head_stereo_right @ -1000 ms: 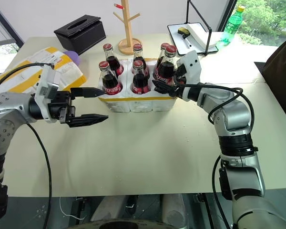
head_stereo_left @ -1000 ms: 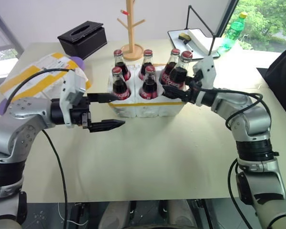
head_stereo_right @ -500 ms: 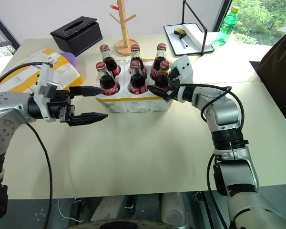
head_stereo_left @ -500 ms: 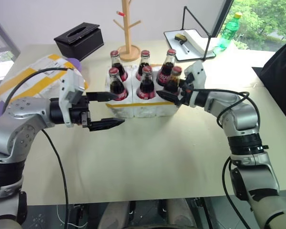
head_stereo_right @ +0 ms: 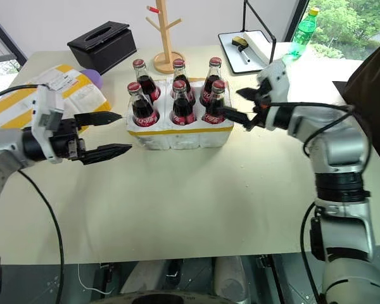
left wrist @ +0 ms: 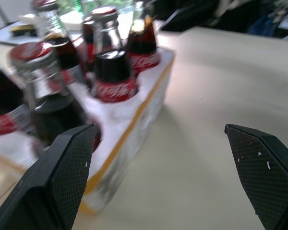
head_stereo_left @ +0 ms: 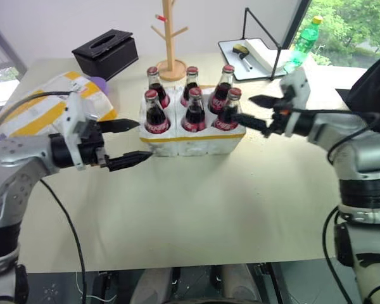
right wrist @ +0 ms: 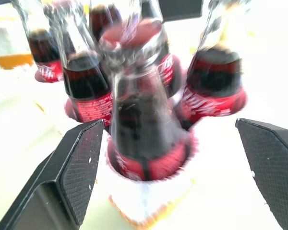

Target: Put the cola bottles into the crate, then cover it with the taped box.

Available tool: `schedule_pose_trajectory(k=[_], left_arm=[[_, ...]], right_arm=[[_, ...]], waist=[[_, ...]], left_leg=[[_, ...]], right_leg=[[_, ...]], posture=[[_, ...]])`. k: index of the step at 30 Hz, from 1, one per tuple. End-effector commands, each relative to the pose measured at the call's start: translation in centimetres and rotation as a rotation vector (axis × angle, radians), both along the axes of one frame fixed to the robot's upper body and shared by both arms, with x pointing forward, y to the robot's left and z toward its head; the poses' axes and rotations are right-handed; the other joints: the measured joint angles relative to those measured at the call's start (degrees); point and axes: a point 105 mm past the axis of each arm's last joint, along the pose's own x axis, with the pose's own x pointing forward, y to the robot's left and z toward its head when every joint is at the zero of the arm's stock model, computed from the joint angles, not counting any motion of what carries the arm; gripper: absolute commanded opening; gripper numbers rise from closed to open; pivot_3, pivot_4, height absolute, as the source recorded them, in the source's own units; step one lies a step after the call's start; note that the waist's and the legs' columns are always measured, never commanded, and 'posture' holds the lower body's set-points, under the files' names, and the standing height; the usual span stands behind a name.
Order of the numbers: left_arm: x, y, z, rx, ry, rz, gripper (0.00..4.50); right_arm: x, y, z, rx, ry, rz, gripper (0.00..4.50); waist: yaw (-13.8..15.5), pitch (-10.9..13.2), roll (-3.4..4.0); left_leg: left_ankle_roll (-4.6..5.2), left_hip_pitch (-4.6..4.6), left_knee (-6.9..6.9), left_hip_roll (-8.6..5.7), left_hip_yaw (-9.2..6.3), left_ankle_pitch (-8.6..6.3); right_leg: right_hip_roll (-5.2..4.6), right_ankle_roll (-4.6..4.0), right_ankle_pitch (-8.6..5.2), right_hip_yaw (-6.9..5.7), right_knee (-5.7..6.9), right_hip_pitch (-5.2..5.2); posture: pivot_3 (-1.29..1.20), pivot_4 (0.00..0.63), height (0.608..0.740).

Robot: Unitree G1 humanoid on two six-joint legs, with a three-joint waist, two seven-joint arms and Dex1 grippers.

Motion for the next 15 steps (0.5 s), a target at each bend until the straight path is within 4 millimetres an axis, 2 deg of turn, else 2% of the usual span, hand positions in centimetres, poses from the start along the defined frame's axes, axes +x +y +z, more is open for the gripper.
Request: schedule_pose_trajectory(k=[1, 5, 8, 11, 15], left_arm=[[0.3, 3.1, 1.1, 0.121, -0.142, 0.202, 4.50], [0.6, 8.1, -0.3, 0.348, -0.204, 0.470, 4.50], [0.3, 11.0, -0.6, 0.472, -0.243, 0.613, 4.50], [-0.5, 14.2, -1.2, 0.639, -0.268, 0.754, 4.50], [-1.7, 17.8, -2.7, 0.857, -0.286, 0.863, 4.50]], right_arm=[[-1.3, -0.8, 2.8, 0.050, -0.045, 0.025, 4.47], [-2.9, -1.1, 3.7, 0.029, -0.054, 0.081, 4.47], [-4.7, -0.3, 4.8, 0.050, -0.060, 0.196, 4.47], [-7.7, 1.0, 5.7, 0.078, -0.059, 0.374, 4.47], [-9.9, 2.0, 5.8, 0.069, -0.042, 0.503, 4.47]], waist=[[0.0, 0.0, 0.00], [0.2, 0.0, 0.02], [0.4, 0.0, 0.02], [0.5, 0.0, 0.02], [0.6, 0.0, 0.02]], left_leg=[[0.04, 0.00, 0.00, 0.01, 0.00, -0.02], [0.22, 0.01, -0.01, 0.01, 0.01, -0.14], [0.28, -0.01, -0.03, 0.01, 0.02, -0.18], [0.29, -0.01, -0.03, 0.01, 0.01, -0.20], [0.33, -0.02, -0.05, 0.04, 0.02, -0.23]], right_leg=[[0.01, 0.00, 0.00, 0.00, 0.00, 0.00], [-0.01, -0.01, 0.00, 0.00, -0.03, 0.00], [-0.03, -0.01, 0.00, 0.00, -0.05, -0.01], [-0.05, -0.01, 0.00, 0.00, -0.10, 0.01], [-0.06, -0.01, 0.00, -0.01, -0.13, 0.01]], posture=[[0.00, 0.150, 0.736], [0.00, 0.150, 0.736], [0.00, 0.150, 0.736], [0.00, 0.150, 0.736], [0.00, 0.150, 0.736]])
